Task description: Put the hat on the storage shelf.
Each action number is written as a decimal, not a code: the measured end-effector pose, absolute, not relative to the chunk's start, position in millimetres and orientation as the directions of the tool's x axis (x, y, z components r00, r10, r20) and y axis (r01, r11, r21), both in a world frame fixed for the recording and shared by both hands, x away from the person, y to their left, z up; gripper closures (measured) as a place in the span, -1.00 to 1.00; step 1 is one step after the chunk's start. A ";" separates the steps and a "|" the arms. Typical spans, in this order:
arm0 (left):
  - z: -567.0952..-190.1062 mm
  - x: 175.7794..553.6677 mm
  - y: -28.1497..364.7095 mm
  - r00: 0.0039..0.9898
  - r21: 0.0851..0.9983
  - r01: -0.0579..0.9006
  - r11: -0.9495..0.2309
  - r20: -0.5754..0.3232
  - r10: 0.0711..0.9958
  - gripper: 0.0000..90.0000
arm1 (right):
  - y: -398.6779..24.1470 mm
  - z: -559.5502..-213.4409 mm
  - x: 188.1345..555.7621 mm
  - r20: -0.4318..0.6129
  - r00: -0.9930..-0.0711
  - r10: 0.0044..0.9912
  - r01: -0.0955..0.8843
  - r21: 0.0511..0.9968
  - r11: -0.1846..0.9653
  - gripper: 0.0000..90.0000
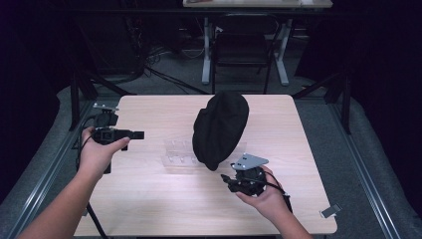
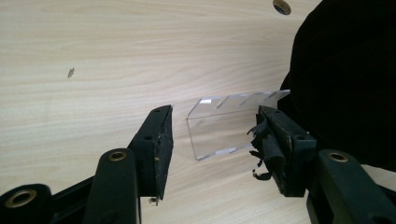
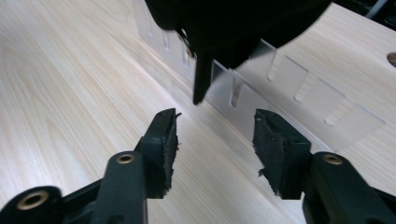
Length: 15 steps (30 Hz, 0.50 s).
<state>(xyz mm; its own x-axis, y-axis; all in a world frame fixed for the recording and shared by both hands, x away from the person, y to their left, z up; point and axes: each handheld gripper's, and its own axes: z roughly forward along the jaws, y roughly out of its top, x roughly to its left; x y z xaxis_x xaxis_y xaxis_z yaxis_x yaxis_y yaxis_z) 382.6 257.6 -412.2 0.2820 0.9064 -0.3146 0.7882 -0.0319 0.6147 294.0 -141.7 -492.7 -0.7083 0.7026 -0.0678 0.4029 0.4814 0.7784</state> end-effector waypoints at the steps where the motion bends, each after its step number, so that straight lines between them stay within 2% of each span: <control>1: -416.1 381.5 259.9 0.277 0.616 0.787 -0.028 -0.313 0.908 0.04 | -145.8 -496.7 294.0 -0.070 -0.699 0.712 0.414 0.772 0.483 0.06; 9: -451.3 370.5 276.1 0.266 0.603 0.798 0.013 -0.370 0.890 -0.01 | -163.6 -505.8 291.5 -0.076 -0.671 0.738 0.441 0.759 0.479 0.03; 15: -467.3 360.9 281.1 0.255 0.618 0.786 0.029 -0.367 0.895 0.01 | -175.7 -508.7 285.0 -0.081 -0.654 0.752 0.452 0.756 0.474 0.03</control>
<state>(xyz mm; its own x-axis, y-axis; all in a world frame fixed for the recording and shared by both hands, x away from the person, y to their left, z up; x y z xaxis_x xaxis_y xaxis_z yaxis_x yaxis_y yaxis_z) 360.9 281.1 -467.3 0.2549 0.8946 -0.3669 0.7859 0.0293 0.6176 285.0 -175.7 -508.7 -0.6538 0.7523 -0.0807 0.4520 0.4738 0.7558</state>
